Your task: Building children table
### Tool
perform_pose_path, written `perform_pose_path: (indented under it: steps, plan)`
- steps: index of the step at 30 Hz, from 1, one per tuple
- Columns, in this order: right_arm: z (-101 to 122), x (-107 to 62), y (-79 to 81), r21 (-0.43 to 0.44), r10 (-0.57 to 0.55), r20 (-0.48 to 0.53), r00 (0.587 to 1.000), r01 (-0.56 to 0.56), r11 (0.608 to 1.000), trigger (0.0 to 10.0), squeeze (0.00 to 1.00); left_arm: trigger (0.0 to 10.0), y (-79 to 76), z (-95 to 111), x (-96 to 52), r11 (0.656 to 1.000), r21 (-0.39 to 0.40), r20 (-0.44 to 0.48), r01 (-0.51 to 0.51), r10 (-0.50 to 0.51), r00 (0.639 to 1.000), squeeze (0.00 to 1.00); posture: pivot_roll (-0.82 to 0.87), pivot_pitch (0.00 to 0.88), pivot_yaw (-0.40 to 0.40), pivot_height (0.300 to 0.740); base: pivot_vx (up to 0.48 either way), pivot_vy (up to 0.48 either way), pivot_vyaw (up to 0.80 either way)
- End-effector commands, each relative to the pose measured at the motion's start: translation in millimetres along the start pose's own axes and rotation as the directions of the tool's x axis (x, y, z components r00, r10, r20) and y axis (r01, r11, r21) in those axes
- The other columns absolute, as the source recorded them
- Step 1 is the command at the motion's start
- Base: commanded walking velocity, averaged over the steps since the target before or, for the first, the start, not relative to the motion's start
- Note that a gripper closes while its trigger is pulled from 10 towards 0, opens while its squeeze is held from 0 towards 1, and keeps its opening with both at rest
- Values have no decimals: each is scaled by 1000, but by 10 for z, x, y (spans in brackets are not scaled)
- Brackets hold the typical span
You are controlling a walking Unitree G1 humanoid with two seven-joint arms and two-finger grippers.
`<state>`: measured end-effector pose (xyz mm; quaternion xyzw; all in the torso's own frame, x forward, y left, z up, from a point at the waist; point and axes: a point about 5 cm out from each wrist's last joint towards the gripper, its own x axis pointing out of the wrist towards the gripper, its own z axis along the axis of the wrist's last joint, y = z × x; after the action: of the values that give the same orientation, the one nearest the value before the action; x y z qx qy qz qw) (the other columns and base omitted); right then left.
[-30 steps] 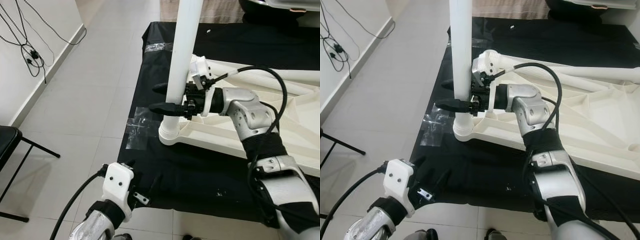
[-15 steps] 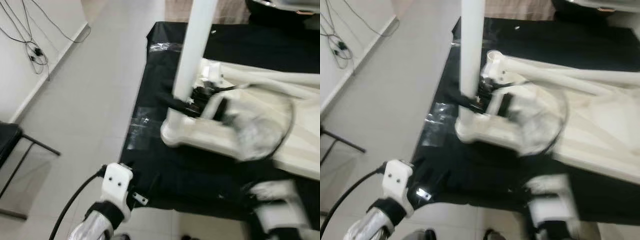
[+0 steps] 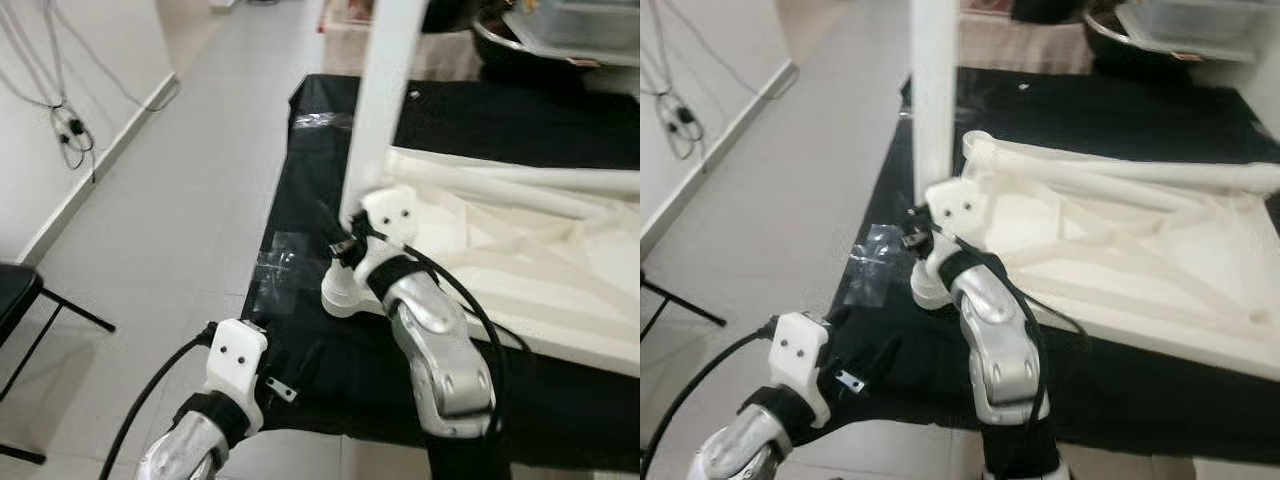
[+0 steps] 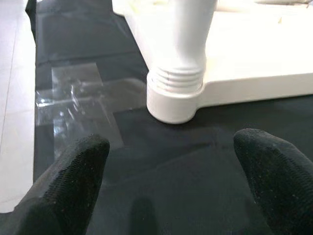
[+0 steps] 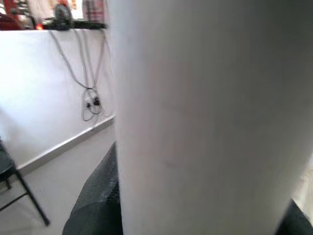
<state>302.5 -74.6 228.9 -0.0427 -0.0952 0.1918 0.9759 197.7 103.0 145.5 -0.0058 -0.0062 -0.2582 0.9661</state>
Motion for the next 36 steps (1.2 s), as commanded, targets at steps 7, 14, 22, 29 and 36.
perform_pose_path:
  steps: [7, 14, 22, 29, 36]
  plan:
    - [205, 8, -159, 78, 374, 133, 918, -386, 919, 10000, 1000, 10000, 1, -21, -18, 1000, -5, -5, 0, 0, 1000, 0, 79, 200, -22, 740, 0, 0, 0]
    - [215, 95, -320, -61, 635, 54, 771, -632, 773, 10000, 0, 10000, -35, -9, -31, 1000, -8, -3, 4, -4, 1000, 0, 94, 217, -23, 740, 0, 0, 0]
    - [323, 316, -462, -58, 767, 10, 641, -766, 640, 10000, 0, 10000, -74, 12, -87, 1000, -11, -6, 5, -5, 1000, 0, 118, 243, -24, 740, 0, 0, 0]
    - [324, 347, -541, 8, 855, 14, 518, -855, 518, 9725, 0, 10000, -98, 18, -121, 1000, -13, -12, 7, -7, 1000, 0, 126, 253, -20, 740, 0, 0, 0]
    - [335, 343, -608, 40, 888, 46, 458, -889, 457, 0, 0, 10000, -110, 14, -129, 1000, -17, -16, 10, -10, 1000, 0, 119, 250, -17, 740, 0, 0, 0]
